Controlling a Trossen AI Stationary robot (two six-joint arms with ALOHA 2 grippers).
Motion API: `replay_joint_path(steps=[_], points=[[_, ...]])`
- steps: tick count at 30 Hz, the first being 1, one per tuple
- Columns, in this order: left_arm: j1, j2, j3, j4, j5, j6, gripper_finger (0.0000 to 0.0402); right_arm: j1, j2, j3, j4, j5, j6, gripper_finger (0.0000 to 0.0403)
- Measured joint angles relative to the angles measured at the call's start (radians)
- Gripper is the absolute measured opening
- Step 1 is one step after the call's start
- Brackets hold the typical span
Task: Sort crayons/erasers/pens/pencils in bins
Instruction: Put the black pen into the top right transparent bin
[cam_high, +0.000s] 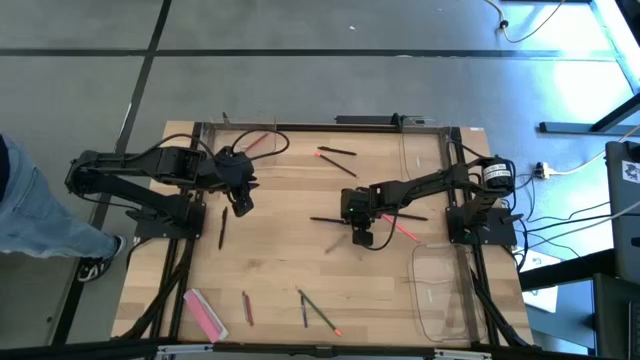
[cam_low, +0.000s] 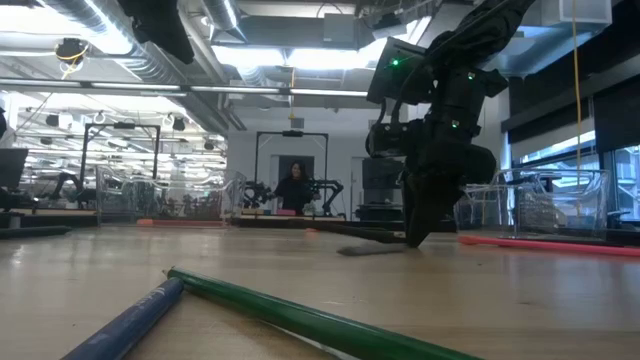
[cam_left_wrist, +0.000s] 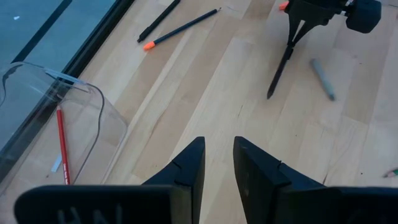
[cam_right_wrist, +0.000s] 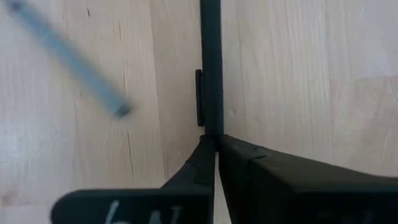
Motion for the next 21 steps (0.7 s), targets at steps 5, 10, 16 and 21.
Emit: replay_joint_path(steps=[5, 10, 16, 21], points=[[0.0, 0.0, 0.0, 0.0, 0.0, 0.0, 0.0076, 0.0, 0.0, 0.0, 0.002, 0.0, 0.013, 0.0015], [0.0, 0.0, 0.0, 0.0, 0.0, 0.0, 0.0076, -0.001, 0.003, 0.015, -0.003, -0.005, 0.042, 0.0012], [0.0, 0.0, 0.0, 0.0, 0.0, 0.0, 0.0076, -0.001, 0.007, 0.057, -0.048, -0.016, 0.048, 0.0007], [0.0, 0.0, 0.0, 0.0, 0.0, 0.0, 0.0076, -0.005, 0.007, 0.084, -0.046, -0.074, 0.063, 0.0005]])
